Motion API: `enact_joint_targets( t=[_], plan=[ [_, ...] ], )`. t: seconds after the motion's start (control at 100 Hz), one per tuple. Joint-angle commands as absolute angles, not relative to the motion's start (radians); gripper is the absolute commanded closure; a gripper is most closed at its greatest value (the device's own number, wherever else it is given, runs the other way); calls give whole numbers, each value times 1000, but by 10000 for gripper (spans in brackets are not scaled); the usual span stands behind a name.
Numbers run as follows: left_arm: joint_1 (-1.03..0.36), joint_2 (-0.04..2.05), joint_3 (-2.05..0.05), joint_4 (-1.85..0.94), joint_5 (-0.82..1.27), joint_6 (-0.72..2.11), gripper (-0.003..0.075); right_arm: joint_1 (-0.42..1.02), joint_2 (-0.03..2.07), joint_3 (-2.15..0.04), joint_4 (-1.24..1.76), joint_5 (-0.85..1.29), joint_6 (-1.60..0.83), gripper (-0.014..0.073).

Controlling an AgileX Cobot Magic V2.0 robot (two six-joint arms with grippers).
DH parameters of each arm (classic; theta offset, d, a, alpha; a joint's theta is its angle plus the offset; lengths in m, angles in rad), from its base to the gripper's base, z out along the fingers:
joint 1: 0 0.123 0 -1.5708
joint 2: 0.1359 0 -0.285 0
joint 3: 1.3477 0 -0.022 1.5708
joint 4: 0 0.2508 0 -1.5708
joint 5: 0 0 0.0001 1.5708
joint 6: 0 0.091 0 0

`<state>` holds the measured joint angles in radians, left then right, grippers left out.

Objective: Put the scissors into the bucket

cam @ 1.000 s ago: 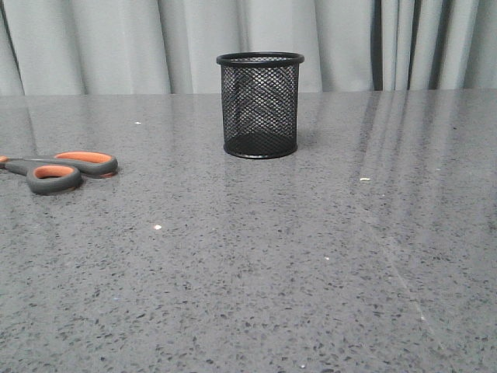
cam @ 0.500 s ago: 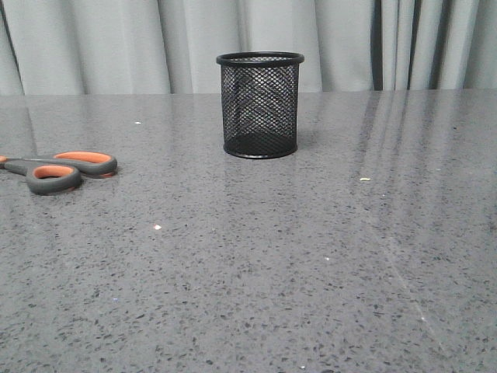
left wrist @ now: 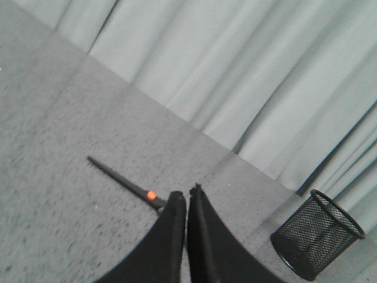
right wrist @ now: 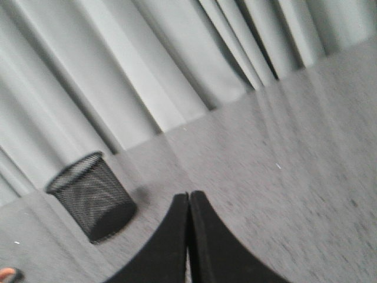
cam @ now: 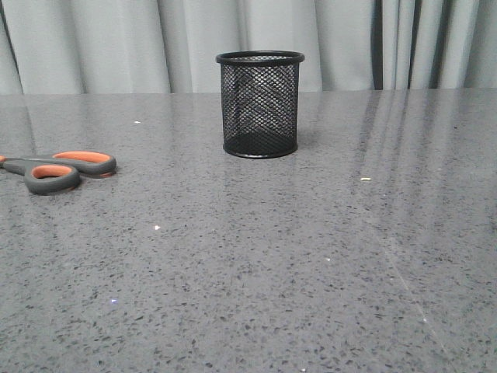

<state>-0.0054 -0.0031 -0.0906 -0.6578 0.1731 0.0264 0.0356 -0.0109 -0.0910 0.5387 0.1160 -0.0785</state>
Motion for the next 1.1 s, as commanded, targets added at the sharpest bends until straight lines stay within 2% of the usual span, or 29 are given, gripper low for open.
enact_joint_targets(
  t=[0.0, 0.18, 0.46, 0.59, 0.84, 0.91, 0.98, 1.09],
  plan=[
    [-10, 21, -228, -548, 200, 49, 740, 31, -16, -207, 494, 109, -83, 645],
    [-10, 221, -516, -330, 447, 55, 740, 31, 127, -406, 363, 268, -85, 645],
    [-10, 568, -886, -303, 791, 282, 739, 31, 500, -728, 256, 567, -85, 646],
    [-22, 657, -947, -249, 830, 289, 739, 31, 637, -836, 233, 655, -85, 646],
    [-129, 785, -951, -171, 849, 364, 738, 37, 819, -971, 225, 809, -182, 642],
    [-151, 824, -951, -140, 871, 370, 737, 37, 853, -1005, 225, 845, -188, 604],
    [-159, 865, -961, -134, 914, 411, 731, 37, 884, -1035, 225, 878, -200, 529],
    [-162, 921, -997, -154, 966, 463, 664, 37, 920, -1077, 229, 921, -209, 349]
  ],
)
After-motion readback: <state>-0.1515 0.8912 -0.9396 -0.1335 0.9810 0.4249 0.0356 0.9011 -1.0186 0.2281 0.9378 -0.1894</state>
